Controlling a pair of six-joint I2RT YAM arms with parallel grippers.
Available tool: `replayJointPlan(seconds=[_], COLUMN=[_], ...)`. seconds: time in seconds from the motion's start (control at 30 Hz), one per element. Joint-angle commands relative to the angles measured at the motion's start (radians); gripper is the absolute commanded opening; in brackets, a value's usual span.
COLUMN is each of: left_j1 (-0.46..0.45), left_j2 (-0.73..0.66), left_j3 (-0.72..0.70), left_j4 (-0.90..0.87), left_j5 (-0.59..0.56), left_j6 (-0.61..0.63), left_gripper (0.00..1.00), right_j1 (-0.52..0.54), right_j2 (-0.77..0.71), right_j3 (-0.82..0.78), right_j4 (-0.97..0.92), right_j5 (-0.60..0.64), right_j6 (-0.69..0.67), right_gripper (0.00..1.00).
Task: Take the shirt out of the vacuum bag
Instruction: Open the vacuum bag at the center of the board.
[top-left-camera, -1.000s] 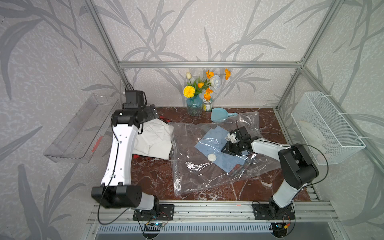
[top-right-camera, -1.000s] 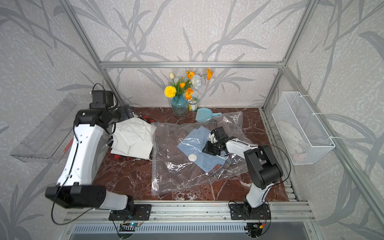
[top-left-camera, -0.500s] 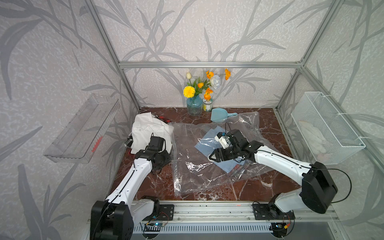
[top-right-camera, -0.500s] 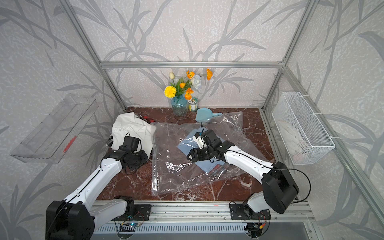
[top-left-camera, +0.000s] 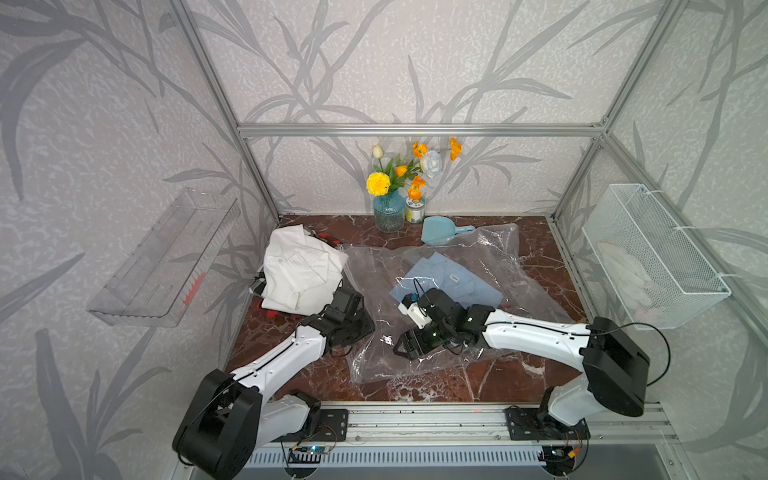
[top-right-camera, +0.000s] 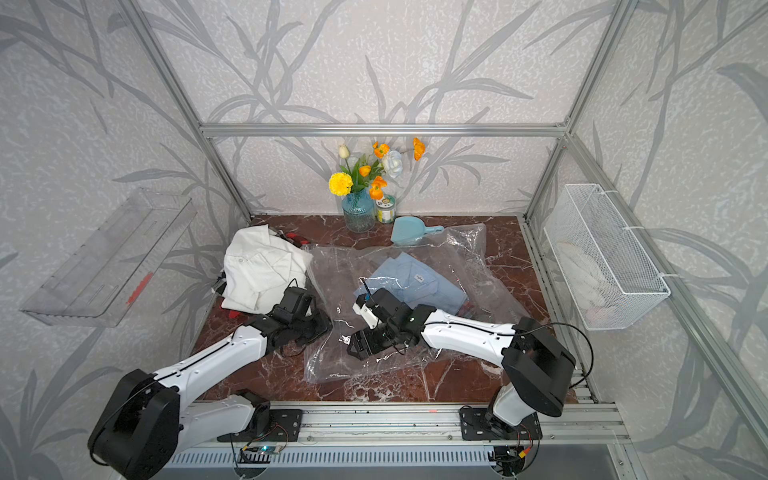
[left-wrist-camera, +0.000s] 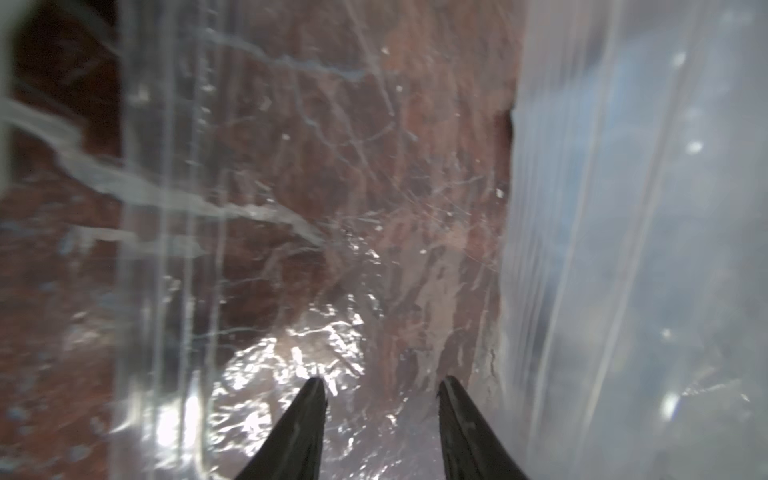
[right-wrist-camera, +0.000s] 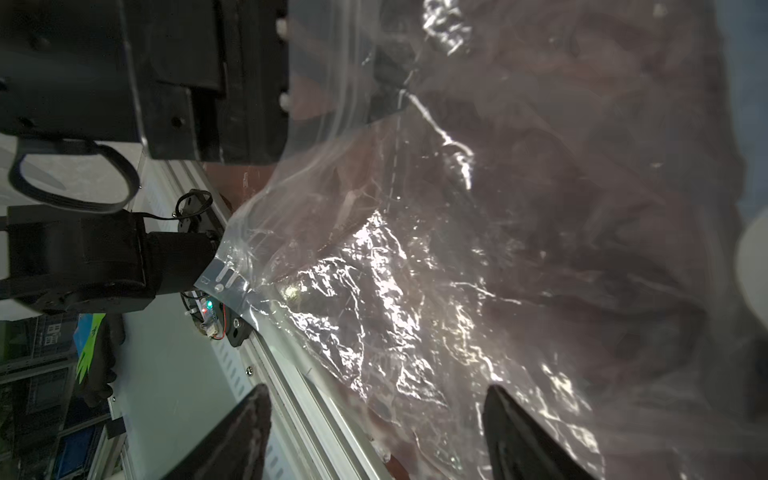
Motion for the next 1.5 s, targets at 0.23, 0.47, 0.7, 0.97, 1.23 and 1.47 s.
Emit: replayJointPlan(seconds=[0.23, 0.47, 0.7, 0.97, 1.23, 1.47], left_j1=[-0.234, -0.355, -0.366, -0.374, -0.377, -0.375], left_j2=[-0.015, 0.008, 0.001, -0.015, -0.033, -0.016], left_j3=[-0.081, -0.080, -0.131, -0.181, -0.209, -0.187], left_j4=[0.229, 0.290, 0.325, 0.357, 0.378, 0.340], left_j5=[-0.048, -0.101, -0.114, -0.129, -0.138, -0.149], left_j6=[-0.149, -0.188, -0.212, -0.233, -0.234, -0.220], left_gripper=[0.46, 0.45, 0.42, 0.42, 0.41, 0.42], right_j1=[0.097, 0.104, 0.062, 0.003, -0.006, -0.006], right_j2=[-0.054, -0.261, -0.257, -0.049, 0.036, 0.078], right_j3=[-0.093, -0.188, -0.185, -0.053, -0.001, 0.018], right_j4=[0.164, 0.115, 0.110, 0.113, 0.101, 0.123], right_j5=[0.089, 0.228, 0.314, 0.199, 0.199, 0.157], right_j6=[0.067, 0.121, 0.150, 0.126, 0.132, 0.138], right_gripper=[0.87, 0.88, 0.88, 0.77, 0.41, 0.04])
